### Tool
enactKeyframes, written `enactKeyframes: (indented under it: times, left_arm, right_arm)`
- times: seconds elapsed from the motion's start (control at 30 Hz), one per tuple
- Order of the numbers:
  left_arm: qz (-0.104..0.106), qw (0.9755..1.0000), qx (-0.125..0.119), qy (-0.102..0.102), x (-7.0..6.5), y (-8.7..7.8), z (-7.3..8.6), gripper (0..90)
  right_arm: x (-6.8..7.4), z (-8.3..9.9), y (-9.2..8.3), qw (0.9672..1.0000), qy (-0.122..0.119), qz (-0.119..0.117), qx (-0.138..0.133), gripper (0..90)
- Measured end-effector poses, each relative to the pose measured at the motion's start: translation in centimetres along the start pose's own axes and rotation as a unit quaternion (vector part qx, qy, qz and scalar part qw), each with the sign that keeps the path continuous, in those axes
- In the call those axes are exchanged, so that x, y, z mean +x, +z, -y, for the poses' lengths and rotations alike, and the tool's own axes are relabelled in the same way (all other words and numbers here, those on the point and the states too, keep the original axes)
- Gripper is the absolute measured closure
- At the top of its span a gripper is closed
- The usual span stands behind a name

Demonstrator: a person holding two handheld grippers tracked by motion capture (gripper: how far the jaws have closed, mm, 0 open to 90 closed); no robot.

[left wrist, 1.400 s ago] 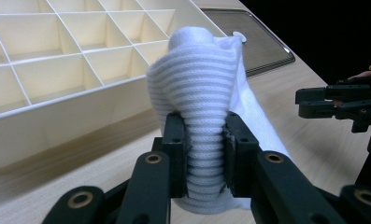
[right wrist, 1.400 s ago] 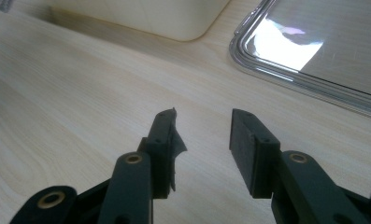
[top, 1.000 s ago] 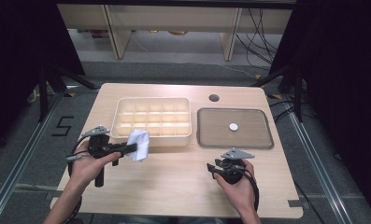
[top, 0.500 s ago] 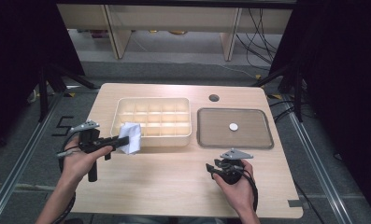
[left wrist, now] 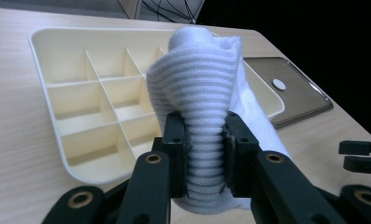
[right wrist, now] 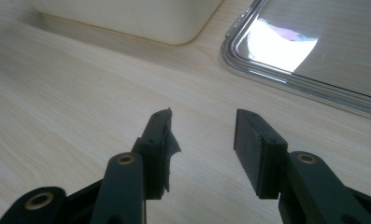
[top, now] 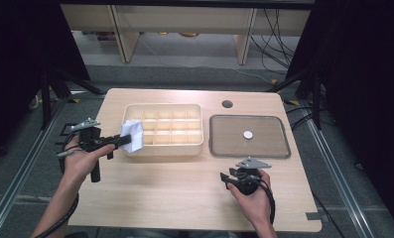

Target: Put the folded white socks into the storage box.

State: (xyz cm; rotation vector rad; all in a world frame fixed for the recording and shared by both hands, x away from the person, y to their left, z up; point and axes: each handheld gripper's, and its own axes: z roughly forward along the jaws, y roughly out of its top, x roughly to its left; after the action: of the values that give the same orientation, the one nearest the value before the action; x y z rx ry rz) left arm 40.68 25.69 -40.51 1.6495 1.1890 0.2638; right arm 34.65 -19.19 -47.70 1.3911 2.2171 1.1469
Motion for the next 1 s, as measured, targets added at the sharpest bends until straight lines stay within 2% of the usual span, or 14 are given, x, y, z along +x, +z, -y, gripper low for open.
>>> enactKeyframes:
  times: [0.03,0.1,0.13,0.33,0.5,0.57,0.63,0.67,0.8,0.87,0.9,0.97,1.0]
  left_arm:
    - [-0.007,1.0,-0.002,0.001,0.1,0.0,-0.2,73.8]
    - [-0.013,0.9999,-0.002,0.005,0.4,0.0,-0.5,73.8]
    - [-0.016,0.9999,-0.002,0.005,0.6,0.0,-0.6,73.8]
    - [-0.023,0.9997,0.001,0.003,1.1,0.2,-1.1,73.8]
    - [-0.029,0.9996,0.007,-0.003,1.6,0.6,-1.5,73.8]
    - [-0.029,0.9995,0.012,-0.005,1.9,0.7,-1.6,73.7]
    - [-0.028,0.9994,0.014,-0.012,2.2,0.9,-1.7,73.7]
    - [-0.029,0.9993,0.016,-0.018,2.4,1.0,-1.8,73.6]
    - [-0.034,0.9986,0.027,-0.031,3.2,1.4,-2.0,73.6]
    - [-0.035,0.9983,0.03,-0.037,3.6,1.6,-2.0,73.6]
    - [-0.033,0.9982,0.032,-0.037,3.7,1.7,-2.0,73.6]
    - [-0.035,0.9979,0.039,-0.039,4.0,1.9,-2.1,73.6]
    - [-0.036,0.9979,0.04,-0.037,4.1,2.1,-2.1,73.6]
  right_arm:
    - [-0.1,0.0,0.0,1.0,-0.008,0.004,0.003,57.3]
    - [0.1,0.0,0.1,1.0,-0.001,-0.001,0.006,57.3]
    - [0.1,-0.1,0.1,0.9999,-0.011,0.0,0.002,57.3]
    - [0.1,-0.1,0.1,1.0,-0.008,0.002,0.005,57.3]
    - [0.1,0.0,0.0,0.9999,-0.009,0.004,0.008,57.3]
    - [0.2,0.0,0.2,1.0,-0.007,-0.001,0.003,57.3]
    - [0.3,0.1,0.2,1.0,-0.001,0.001,0.009,57.3]
    - [0.1,0.2,0.3,0.9999,-0.012,0.001,0.004,57.4]
    - [0.2,0.2,0.2,0.9999,0.0,0.004,0.014,57.4]
    - [0.1,0.1,0.2,0.9999,0.002,0.005,0.011,57.4]
    - [0.2,0.1,0.0,0.9998,0.011,0.005,0.013,57.4]
    - [-0.1,0.1,0.0,1.0,0.003,0.006,0.005,57.4]
    - [0.0,0.1,0.0,0.9999,0.014,0.005,0.002,57.4]
